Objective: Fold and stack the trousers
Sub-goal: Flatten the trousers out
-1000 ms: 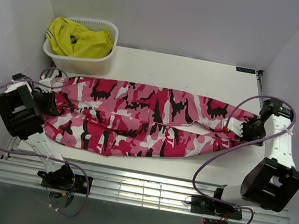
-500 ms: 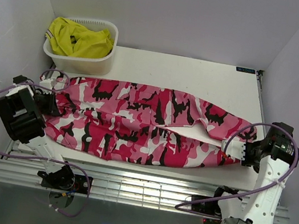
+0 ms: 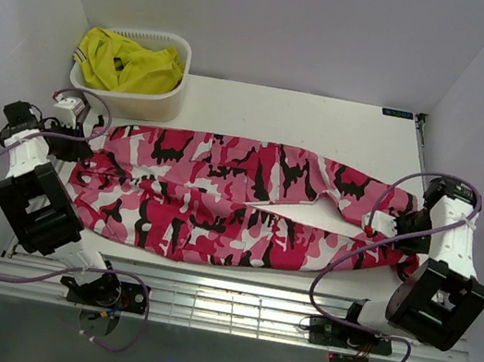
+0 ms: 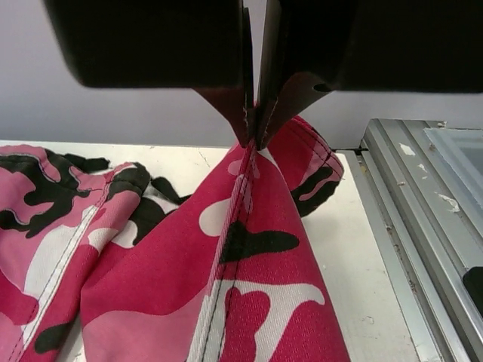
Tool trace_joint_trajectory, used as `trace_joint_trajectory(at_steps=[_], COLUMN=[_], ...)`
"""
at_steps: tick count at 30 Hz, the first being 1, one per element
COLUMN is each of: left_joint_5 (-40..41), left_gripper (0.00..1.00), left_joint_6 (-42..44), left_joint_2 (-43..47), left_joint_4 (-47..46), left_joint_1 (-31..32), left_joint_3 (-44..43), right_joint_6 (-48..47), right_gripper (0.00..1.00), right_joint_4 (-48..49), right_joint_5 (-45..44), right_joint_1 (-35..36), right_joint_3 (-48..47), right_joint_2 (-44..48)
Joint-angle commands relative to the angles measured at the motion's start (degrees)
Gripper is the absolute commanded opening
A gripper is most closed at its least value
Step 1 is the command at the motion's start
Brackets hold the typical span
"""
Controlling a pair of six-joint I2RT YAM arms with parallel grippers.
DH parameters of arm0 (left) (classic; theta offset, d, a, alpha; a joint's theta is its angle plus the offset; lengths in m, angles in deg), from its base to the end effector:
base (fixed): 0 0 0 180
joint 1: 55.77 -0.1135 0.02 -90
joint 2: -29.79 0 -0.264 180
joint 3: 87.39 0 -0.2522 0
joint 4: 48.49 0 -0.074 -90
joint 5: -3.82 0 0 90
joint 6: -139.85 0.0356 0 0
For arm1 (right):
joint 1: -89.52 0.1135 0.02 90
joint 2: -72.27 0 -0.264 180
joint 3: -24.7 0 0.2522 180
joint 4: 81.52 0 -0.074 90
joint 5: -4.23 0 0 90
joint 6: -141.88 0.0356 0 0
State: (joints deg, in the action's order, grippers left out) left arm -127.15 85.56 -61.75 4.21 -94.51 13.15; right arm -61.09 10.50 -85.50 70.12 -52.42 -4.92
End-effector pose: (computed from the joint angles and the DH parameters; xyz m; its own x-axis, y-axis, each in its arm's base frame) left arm 0.2616 0.1800 0.2334 -0.7216 -0.0139 -0.6922 0.2051 0.9506 -0.2329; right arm 0.2051 -0.0721 0.2611 0.0622 -0.9980 0.0089 -0.9975 -0.0625 -0.0332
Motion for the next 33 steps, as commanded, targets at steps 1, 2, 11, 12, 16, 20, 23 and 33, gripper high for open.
trace_joint_trajectory(at_steps=[1, 2, 11, 12, 16, 20, 23, 33], left_joint_5=[-3.2, -3.1, -1.3, -1.1, 0.1, 0.4, 0.3, -0.3], left_gripper=[0.31, 0.31, 0.31, 0.31, 0.31, 0.36, 0.37, 0.39], left_joint_6=[1.7, 1.7, -2.0, -2.2, -3.4, -2.3, -1.8, -3.5], left_joint_2=[1.5, 1.8, 2.4, 2.3, 1.5, 1.3, 1.9, 1.6], left_joint_4=[1.1, 1.0, -1.2, -1.3, -1.5, 0.4, 1.1, 0.9], left_joint_1=[0.3, 0.3, 0.3, 0.3, 0.4, 0.4, 0.4, 0.5], left_joint_3=[-0.9, -0.1, 0.6, 0.1, -1.4, -2.4, -1.8, -1.3], right_joint_6=[-1.3, -1.0, 16.9, 20.9, 28.0, 31.2, 34.3, 49.9], right_gripper=[0.08, 0.08, 0.08, 0.08, 0.48, 0.93, 0.92, 0.92], right_joint_4=[-0.8, -0.8, 2.9, 2.0, 2.8, 1.1, -0.7, 14.4], right_joint_5=[-2.2, -1.9, 2.7, 3.3, 0.8, 6.4, 11.1, 4.2], right_joint_1=[1.1, 2.0, 11.8, 12.7, 16.3, 13.0, 9.2, 5.3], right_joint_3=[-4.4, -5.1, -28.5, -31.6, -37.5, -46.6, -54.1, -53.8], right_joint_2=[-1.5, -2.1, -28.9, -33.6, -40.0, -40.8, -42.4, -50.7])
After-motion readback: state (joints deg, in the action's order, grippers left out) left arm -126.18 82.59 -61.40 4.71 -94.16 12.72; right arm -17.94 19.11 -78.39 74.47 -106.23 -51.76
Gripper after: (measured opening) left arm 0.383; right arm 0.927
